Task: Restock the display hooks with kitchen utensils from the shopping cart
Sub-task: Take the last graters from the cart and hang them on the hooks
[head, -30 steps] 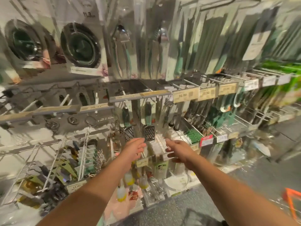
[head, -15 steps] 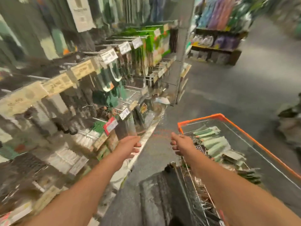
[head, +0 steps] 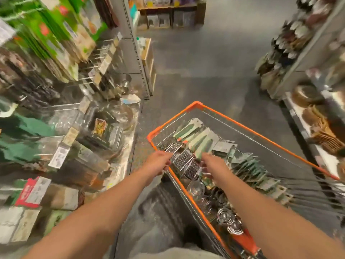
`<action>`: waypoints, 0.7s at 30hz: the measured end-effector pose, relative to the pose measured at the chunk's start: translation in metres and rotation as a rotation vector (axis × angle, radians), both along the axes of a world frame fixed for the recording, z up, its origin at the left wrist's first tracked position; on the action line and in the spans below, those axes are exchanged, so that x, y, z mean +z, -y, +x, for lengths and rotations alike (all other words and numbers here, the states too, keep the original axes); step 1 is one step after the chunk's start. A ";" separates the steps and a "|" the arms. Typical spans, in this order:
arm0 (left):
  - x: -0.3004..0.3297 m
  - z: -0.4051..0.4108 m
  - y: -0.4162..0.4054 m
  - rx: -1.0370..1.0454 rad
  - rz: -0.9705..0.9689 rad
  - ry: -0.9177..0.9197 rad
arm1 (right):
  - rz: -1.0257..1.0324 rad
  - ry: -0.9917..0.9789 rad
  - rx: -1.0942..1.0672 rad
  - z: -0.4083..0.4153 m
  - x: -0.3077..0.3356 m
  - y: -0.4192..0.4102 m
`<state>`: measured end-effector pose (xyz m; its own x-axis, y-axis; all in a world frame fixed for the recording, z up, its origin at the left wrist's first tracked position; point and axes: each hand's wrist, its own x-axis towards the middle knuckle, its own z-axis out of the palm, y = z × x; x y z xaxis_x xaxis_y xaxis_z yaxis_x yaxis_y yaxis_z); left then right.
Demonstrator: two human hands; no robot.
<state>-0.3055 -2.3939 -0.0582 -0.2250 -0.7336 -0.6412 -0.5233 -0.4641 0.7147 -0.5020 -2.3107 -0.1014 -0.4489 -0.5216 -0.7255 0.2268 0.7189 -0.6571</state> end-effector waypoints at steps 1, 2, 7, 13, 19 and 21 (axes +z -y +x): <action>-0.012 -0.013 0.008 -0.051 0.011 0.016 | 0.019 0.017 -0.022 -0.008 -0.005 -0.002; -0.020 -0.024 0.015 -0.104 0.012 0.028 | 0.017 0.022 -0.056 -0.014 -0.010 -0.002; -0.062 -0.062 0.065 -0.267 0.016 0.131 | 0.097 -0.033 -0.162 -0.037 -0.034 0.006; -0.094 -0.075 0.139 -0.388 0.024 0.177 | 0.212 -0.048 -0.270 -0.032 -0.050 0.038; -0.133 -0.086 0.201 -0.542 0.066 0.171 | 0.265 -0.025 -0.380 -0.012 -0.067 0.083; -0.139 -0.092 0.207 -0.602 0.104 0.178 | 0.251 -0.016 -0.389 -0.006 -0.070 0.095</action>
